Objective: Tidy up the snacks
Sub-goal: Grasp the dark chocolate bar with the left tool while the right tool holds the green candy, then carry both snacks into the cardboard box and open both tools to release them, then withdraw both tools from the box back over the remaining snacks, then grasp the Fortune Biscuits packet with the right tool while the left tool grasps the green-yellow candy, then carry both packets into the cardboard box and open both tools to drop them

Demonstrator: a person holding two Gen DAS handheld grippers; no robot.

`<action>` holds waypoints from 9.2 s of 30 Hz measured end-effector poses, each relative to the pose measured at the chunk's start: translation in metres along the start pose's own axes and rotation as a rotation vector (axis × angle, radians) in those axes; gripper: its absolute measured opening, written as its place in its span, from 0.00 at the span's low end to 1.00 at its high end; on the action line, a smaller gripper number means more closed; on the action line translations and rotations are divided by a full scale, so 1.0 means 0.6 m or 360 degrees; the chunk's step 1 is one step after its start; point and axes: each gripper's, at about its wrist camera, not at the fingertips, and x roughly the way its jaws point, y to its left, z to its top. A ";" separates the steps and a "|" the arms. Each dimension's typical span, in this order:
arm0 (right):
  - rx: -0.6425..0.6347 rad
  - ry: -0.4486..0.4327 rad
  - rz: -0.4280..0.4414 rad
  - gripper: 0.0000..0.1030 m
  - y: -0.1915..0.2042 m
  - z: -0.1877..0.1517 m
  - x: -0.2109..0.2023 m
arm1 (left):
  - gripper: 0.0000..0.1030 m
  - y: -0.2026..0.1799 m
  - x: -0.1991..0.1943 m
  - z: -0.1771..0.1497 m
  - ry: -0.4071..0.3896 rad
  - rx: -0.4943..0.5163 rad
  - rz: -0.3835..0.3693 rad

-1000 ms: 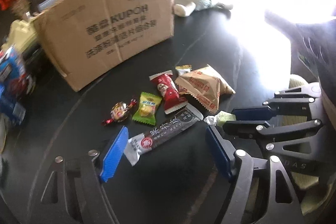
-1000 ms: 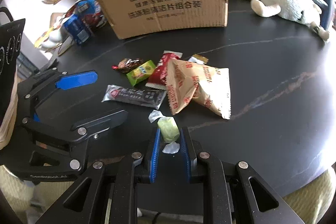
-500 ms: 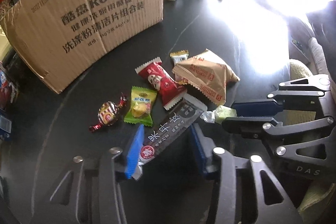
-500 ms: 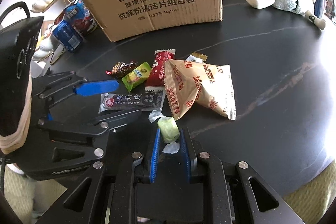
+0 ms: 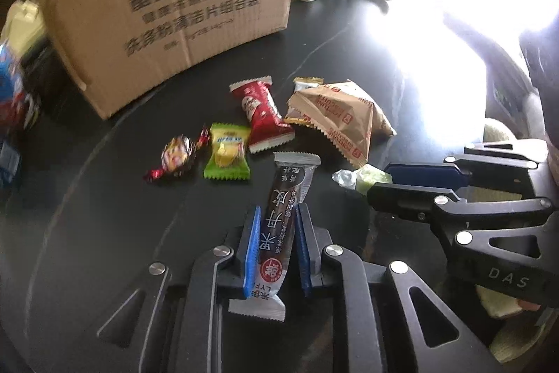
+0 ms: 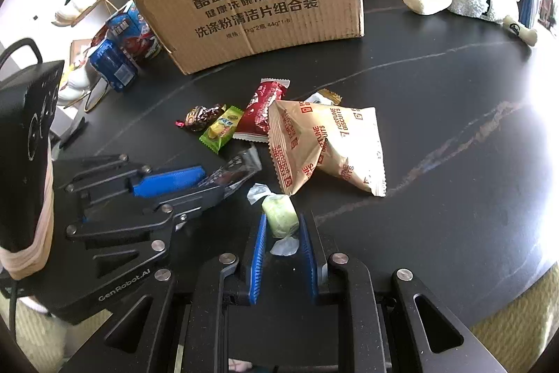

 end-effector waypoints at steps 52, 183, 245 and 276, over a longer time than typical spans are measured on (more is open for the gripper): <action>-0.0221 -0.0631 0.0065 0.20 0.052 0.211 -0.212 | 0.18 0.040 -0.294 0.149 -0.0746 -0.0471 0.0193; -0.0181 -0.0095 -0.0134 0.84 -0.042 0.062 0.048 | 0.51 0.049 0.010 0.016 -0.0230 -0.0325 0.0192; -0.0213 -0.0482 -0.0019 0.51 0.002 0.078 -0.125 | 0.27 -0.014 -0.193 0.042 -0.0646 -0.0386 0.0278; -0.0317 -0.0732 0.0031 0.51 0.055 0.208 -0.219 | 0.27 0.025 -0.327 0.153 -0.0901 -0.0419 0.0354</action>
